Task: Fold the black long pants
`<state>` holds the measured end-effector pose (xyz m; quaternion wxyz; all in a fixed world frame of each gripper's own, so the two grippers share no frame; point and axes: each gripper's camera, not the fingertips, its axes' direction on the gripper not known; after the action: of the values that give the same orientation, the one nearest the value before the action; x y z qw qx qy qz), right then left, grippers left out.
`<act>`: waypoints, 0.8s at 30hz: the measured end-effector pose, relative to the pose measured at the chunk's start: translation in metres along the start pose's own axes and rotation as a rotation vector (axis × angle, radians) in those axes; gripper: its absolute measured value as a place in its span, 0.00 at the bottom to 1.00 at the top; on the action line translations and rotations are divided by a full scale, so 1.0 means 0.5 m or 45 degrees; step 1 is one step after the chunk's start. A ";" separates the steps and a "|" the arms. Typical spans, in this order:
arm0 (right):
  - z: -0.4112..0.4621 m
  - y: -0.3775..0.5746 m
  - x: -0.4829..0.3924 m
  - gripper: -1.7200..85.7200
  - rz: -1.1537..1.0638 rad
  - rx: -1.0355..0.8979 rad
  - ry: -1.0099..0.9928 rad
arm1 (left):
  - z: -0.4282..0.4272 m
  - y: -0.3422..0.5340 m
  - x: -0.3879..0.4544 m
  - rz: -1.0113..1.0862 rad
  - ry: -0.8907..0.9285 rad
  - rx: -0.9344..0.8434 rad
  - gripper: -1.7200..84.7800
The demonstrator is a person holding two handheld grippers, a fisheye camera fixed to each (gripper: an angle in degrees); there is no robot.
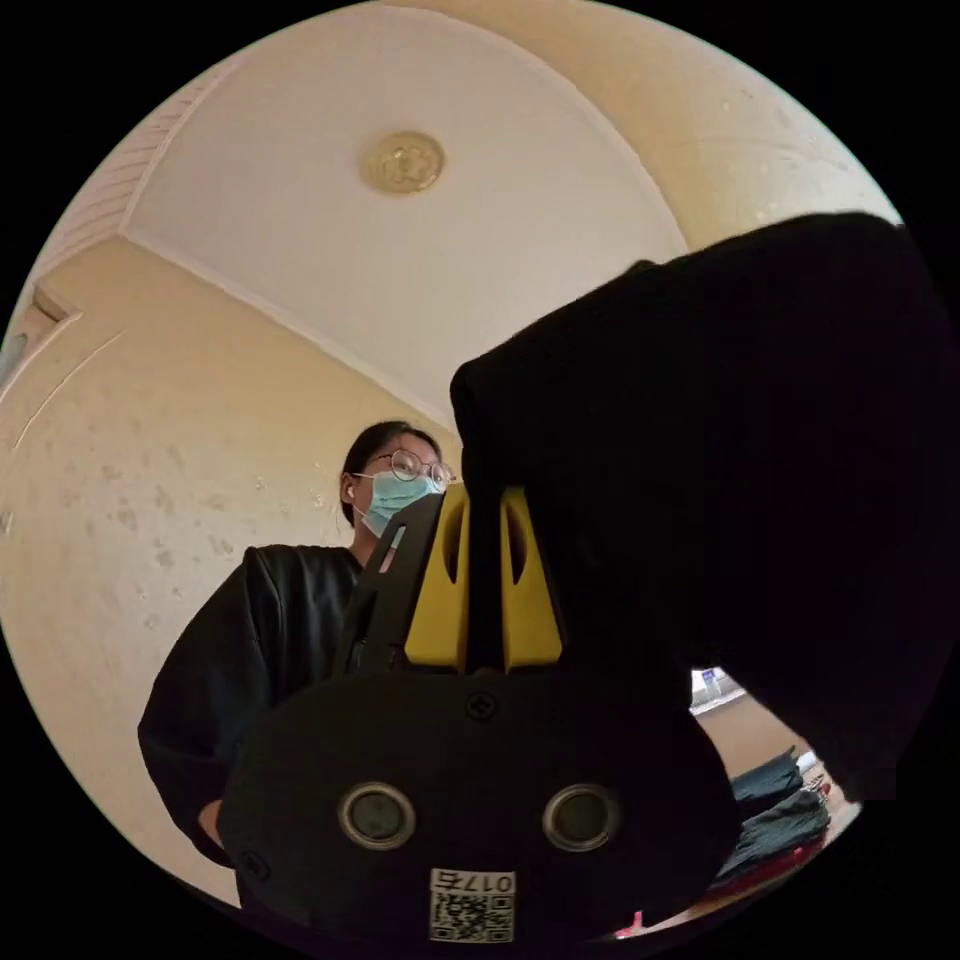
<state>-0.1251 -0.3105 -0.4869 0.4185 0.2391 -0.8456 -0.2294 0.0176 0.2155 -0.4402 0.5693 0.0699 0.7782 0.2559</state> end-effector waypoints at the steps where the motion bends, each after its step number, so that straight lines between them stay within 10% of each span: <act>1: 0.012 -0.001 -0.030 0.04 -0.064 -0.059 0.099 | -0.048 0.008 -0.041 -0.139 -0.025 0.143 0.09; 9: -0.015 0.090 -0.014 0.04 0.136 -0.087 0.156 | -0.154 -0.140 -0.032 -0.158 -0.272 0.286 0.13; 15: 0.076 0.181 0.047 0.04 0.261 -0.426 0.404 | -0.098 -0.320 -0.058 -0.273 -0.424 -0.043 0.16; 24: 0.092 0.251 0.135 0.03 0.444 -0.680 0.473 | -0.141 -0.291 -0.373 -0.820 0.356 -0.019 0.23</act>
<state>-0.2256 -0.2440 -0.3979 0.6454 0.0114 -0.6936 -0.3199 0.0429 -0.0067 -0.3354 0.5093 -0.2190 0.8288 0.0758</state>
